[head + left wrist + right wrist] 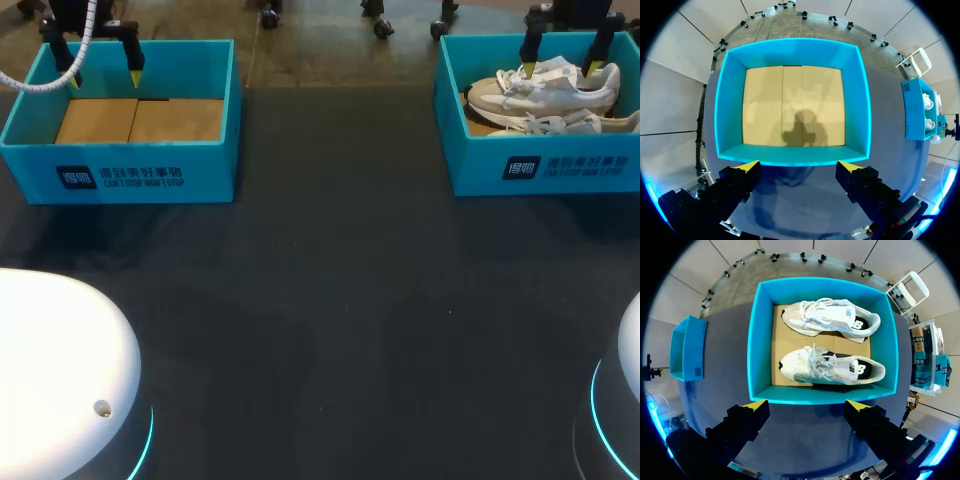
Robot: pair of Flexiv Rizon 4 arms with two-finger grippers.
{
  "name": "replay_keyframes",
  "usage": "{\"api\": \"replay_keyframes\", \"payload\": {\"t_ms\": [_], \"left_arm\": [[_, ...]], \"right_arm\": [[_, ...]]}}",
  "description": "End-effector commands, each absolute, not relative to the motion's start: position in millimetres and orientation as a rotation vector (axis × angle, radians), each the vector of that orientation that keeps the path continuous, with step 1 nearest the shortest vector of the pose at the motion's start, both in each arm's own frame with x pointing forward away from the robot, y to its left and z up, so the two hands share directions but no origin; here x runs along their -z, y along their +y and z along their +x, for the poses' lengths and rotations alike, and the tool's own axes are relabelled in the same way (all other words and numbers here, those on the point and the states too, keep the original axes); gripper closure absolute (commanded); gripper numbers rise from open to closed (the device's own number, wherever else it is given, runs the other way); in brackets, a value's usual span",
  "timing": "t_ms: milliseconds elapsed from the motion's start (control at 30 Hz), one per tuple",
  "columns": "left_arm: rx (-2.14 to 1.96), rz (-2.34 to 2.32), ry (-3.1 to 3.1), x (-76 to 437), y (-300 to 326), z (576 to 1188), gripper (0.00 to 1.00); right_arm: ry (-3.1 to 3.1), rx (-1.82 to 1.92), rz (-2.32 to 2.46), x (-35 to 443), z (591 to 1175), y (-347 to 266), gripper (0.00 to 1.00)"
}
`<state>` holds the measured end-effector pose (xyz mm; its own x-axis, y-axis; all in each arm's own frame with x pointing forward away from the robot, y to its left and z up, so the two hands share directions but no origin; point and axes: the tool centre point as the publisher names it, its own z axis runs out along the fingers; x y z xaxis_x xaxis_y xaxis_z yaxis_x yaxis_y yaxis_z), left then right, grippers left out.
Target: Take the shoe out of the shoebox, open the shoe tongue, remove and reinsert the insole, then place the shoe into the shoebox
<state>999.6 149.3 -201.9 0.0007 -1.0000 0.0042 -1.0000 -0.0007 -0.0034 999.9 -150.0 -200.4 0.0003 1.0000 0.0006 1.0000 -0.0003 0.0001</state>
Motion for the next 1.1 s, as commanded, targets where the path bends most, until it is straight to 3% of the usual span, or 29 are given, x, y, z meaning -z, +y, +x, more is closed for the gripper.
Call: {"api": "replay_keyframes", "payload": {"t_ms": [33, 433, 833, 1100], "left_arm": [[-0.005, 2.222, -2.221, 200.9, 149.6, 999.5, 0.00], [-0.005, 2.222, -2.221, 200.9, 149.6, 999.5, 0.00], [-0.005, 2.222, -2.221, 200.9, 149.6, 999.5, 0.00], [-0.005, 2.222, -2.221, 200.9, 149.6, 999.5, 0.00]], "right_arm": [[-2.221, 0.000, -2.221, 200.3, 1000.0, -150.0, 0.00], [-2.221, 0.000, -2.221, 200.3, 1000.0, -150.0, 0.00], [-2.094, -0.060, -2.436, 213.8, 1009.7, -247.5, 0.00], [-2.066, -0.031, -2.529, 233.6, 1012.7, -279.8, 0.00]]}}
